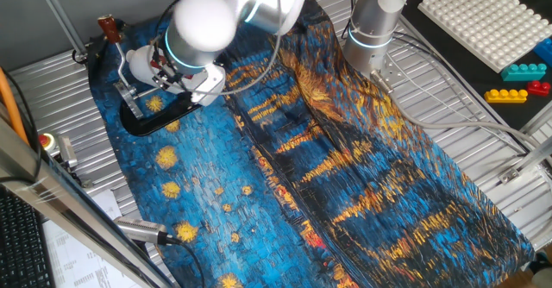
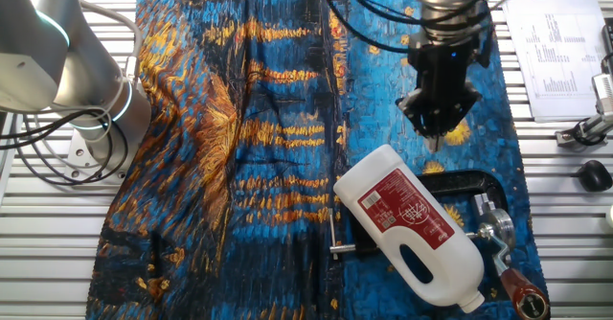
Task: Push down the lever
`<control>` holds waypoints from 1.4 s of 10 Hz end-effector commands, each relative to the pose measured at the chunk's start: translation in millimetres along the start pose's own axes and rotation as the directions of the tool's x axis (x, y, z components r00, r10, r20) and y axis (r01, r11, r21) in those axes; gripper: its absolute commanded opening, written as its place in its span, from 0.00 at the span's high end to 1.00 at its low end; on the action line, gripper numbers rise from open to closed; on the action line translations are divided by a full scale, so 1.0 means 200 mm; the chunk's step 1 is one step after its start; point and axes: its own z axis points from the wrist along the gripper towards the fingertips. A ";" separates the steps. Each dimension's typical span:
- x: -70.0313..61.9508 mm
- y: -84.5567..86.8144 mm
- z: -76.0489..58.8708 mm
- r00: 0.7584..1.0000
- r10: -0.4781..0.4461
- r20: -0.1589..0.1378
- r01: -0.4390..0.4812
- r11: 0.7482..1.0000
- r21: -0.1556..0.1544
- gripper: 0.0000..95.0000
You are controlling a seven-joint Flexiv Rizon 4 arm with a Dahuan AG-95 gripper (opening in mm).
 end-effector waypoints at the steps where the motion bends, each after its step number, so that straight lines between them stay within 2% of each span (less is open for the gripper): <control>1: 0.06 0.01 -0.02 1.000 -0.011 -0.026 0.011 1.000 0.004 1.00; 2: 0.07 0.02 -0.02 1.000 0.012 -0.021 -0.012 1.000 0.005 1.00; 3: 0.07 0.02 -0.01 0.999 0.040 0.002 -0.040 0.999 0.008 1.00; 4: 0.05 0.00 0.00 0.996 0.082 0.037 -0.083 0.996 0.017 1.00; 5: 0.05 0.00 0.00 0.991 0.125 0.042 -0.125 0.992 0.011 1.00; 6: 0.05 0.00 0.00 0.972 0.214 0.098 -0.209 0.976 -0.061 1.00; 7: 0.05 0.00 0.00 0.958 0.264 0.109 -0.254 0.962 -0.098 1.00; 8: 0.05 0.00 0.00 0.945 0.298 0.132 -0.282 0.951 -0.124 1.00; 10: 0.05 0.00 0.00 0.922 0.374 0.099 -0.360 0.923 -0.134 1.00; 12: 0.06 0.01 0.01 0.927 0.364 0.087 -0.354 0.928 -0.113 1.00; 13: 0.11 0.05 0.04 0.940 0.330 0.089 -0.322 0.942 -0.095 1.00; 14: 0.15 0.08 0.05 0.946 0.310 0.090 -0.302 0.949 -0.091 1.00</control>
